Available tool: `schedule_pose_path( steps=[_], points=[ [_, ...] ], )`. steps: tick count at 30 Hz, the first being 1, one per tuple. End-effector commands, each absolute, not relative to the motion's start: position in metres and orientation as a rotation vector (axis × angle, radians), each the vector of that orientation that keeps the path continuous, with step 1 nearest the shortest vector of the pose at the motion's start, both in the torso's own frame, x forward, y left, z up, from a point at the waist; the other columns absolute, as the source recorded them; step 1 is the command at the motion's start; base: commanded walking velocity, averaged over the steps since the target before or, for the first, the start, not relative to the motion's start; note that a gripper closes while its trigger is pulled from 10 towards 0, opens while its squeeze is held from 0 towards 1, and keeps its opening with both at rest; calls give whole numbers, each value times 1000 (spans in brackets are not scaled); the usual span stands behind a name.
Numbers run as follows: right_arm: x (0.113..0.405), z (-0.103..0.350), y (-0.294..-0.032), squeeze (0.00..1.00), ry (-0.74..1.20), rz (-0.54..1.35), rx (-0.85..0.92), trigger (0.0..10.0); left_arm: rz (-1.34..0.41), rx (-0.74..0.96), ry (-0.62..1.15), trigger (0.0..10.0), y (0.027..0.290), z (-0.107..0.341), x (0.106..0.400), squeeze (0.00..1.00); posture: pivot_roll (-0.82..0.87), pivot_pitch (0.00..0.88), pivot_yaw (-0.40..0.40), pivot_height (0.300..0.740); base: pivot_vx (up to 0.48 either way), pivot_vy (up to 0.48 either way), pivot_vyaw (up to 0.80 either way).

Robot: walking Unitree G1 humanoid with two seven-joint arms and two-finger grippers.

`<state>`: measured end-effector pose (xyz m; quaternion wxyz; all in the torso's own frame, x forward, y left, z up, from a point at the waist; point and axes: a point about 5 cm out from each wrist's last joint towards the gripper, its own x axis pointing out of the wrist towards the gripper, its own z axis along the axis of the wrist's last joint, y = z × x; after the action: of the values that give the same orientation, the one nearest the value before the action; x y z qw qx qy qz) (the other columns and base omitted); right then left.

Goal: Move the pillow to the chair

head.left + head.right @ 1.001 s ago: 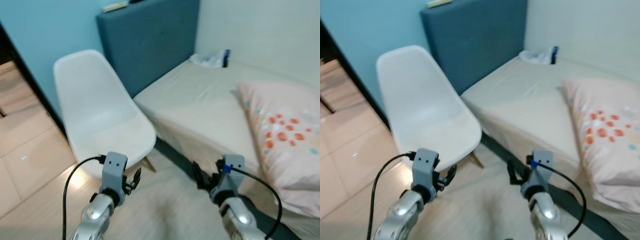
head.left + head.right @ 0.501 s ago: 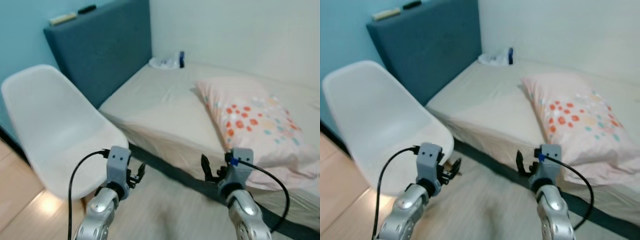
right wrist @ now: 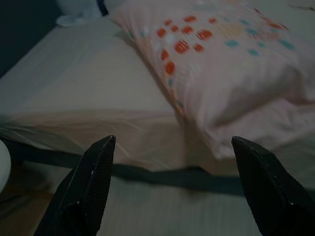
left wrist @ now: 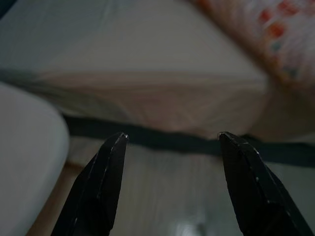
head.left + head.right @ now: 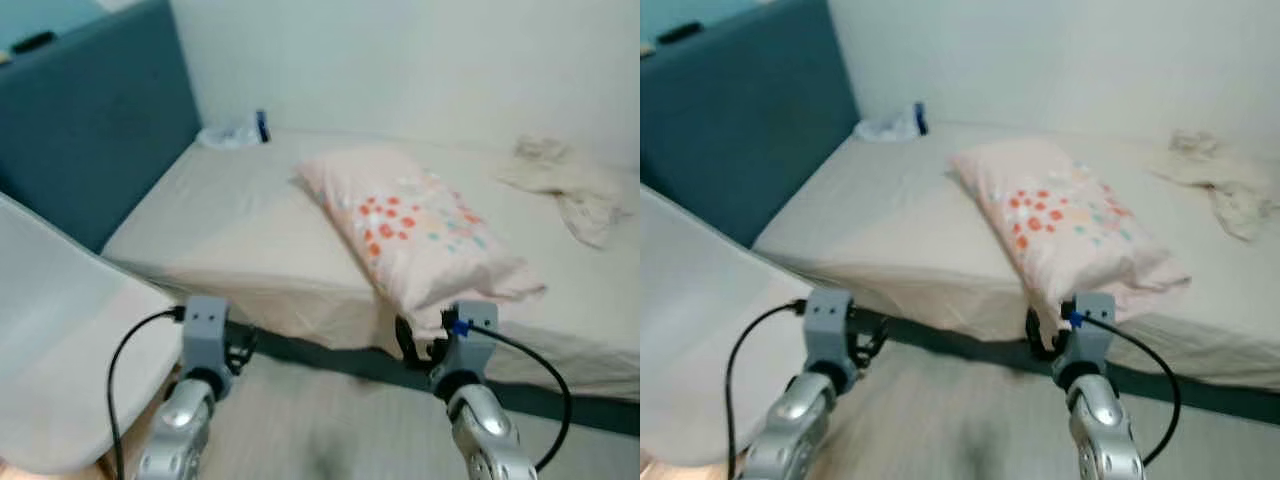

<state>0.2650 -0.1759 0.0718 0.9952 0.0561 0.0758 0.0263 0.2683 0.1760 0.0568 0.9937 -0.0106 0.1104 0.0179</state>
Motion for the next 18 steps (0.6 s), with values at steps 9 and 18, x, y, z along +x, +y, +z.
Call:
schedule_pose_path(
  steps=[9, 18],
  points=[
    [260, 73, -220, 0, 162, -56, 37, 10000, 183, 23, 225, 10000, 228, 58, 262, 0, -82, 115, 49, 740, 0, 0, -712],
    [264, 79, -227, 0, 140, -70, 24, 10000, 140, 12, 195, 10000, 216, 60, 270, 0, -101, 107, 49, 740, 0, 0, -711]
  ],
)
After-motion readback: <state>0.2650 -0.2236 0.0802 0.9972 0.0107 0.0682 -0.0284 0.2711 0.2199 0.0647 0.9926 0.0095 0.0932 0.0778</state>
